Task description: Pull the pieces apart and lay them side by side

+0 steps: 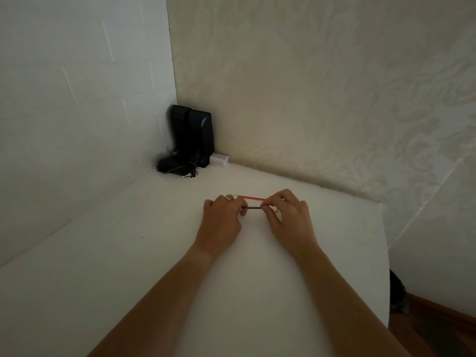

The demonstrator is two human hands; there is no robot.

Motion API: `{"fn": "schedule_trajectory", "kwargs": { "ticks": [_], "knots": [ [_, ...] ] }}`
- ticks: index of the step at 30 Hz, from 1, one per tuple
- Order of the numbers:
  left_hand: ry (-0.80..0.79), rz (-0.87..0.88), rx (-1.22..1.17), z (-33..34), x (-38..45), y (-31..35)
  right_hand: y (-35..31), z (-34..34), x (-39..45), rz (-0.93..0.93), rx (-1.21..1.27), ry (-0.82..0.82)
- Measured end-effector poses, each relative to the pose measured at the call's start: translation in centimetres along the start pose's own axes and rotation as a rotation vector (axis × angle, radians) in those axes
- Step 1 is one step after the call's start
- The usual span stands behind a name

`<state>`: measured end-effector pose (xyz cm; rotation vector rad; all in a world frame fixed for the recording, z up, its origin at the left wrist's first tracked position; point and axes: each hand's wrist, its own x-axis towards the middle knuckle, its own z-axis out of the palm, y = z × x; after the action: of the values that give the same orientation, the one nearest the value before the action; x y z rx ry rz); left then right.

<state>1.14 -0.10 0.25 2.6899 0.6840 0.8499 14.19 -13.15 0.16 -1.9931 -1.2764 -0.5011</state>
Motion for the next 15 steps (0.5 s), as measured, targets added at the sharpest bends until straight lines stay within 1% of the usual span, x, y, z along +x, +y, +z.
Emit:
{"fn": "schedule_trajectory", "kwargs": {
  "ticks": [4,7,10,15],
  "knots": [
    [0.027,-0.011,0.033,-0.04,-0.13,-0.01,0.03,-0.08,-0.08,-0.004,-0.003,0.02],
    [0.1,-0.077,0.076,-0.04,-0.22,-0.15,-0.02,-0.14,-0.02,0.05,-0.023,0.054],
    [0.205,-0.198,0.103,-0.04,-0.35,-0.53,0.19,-0.08,-0.02,0.121,-0.027,0.09],
    [0.316,-0.438,0.184,-0.37,-0.53,-0.6,0.4,-0.44,-0.08,0.232,0.063,0.157]
  ]
}}
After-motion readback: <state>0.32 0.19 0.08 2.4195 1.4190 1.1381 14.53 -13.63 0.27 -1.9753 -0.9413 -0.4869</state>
